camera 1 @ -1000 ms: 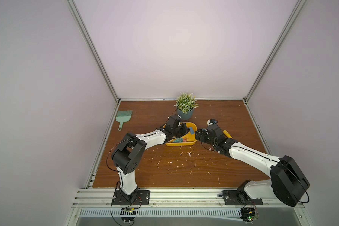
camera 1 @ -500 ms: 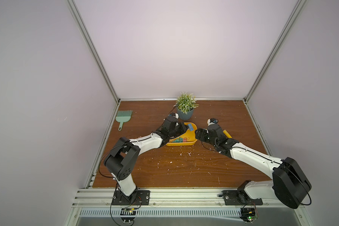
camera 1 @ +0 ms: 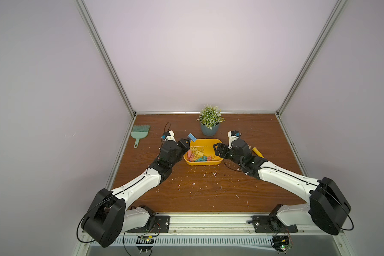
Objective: Take out the binder clips from the storage box
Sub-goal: Place the binder clip at the center of the board.
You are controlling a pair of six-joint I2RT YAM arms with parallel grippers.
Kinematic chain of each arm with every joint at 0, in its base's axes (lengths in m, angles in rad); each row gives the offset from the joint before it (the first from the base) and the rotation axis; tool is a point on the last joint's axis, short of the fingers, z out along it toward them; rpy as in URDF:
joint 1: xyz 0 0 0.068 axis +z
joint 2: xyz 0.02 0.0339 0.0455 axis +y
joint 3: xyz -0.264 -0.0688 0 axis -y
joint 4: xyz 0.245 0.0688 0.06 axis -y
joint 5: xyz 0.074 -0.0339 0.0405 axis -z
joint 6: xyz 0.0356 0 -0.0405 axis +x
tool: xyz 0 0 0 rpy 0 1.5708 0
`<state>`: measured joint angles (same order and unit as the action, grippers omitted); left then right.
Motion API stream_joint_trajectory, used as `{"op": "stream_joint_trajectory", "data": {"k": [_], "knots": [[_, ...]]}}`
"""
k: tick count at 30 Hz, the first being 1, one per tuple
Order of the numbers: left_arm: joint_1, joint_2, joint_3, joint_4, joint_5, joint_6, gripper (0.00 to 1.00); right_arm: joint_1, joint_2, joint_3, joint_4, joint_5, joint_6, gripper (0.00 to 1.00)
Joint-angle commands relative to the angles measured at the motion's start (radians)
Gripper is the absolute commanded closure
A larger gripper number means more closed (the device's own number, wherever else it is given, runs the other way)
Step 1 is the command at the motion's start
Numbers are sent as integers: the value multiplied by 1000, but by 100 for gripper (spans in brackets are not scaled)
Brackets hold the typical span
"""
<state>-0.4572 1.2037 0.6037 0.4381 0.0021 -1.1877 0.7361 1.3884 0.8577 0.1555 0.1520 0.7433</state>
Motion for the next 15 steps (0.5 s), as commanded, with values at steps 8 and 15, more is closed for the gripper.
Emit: {"op": "stream_joint_trajectory", "data": {"k": [8, 15], "knots": [[205, -37, -167, -101, 80, -159, 100, 58, 115, 133, 24, -18, -31, 17], [226, 2, -173, -183, 32, -209, 100, 74, 163, 184, -18, -19, -38, 17]]}}
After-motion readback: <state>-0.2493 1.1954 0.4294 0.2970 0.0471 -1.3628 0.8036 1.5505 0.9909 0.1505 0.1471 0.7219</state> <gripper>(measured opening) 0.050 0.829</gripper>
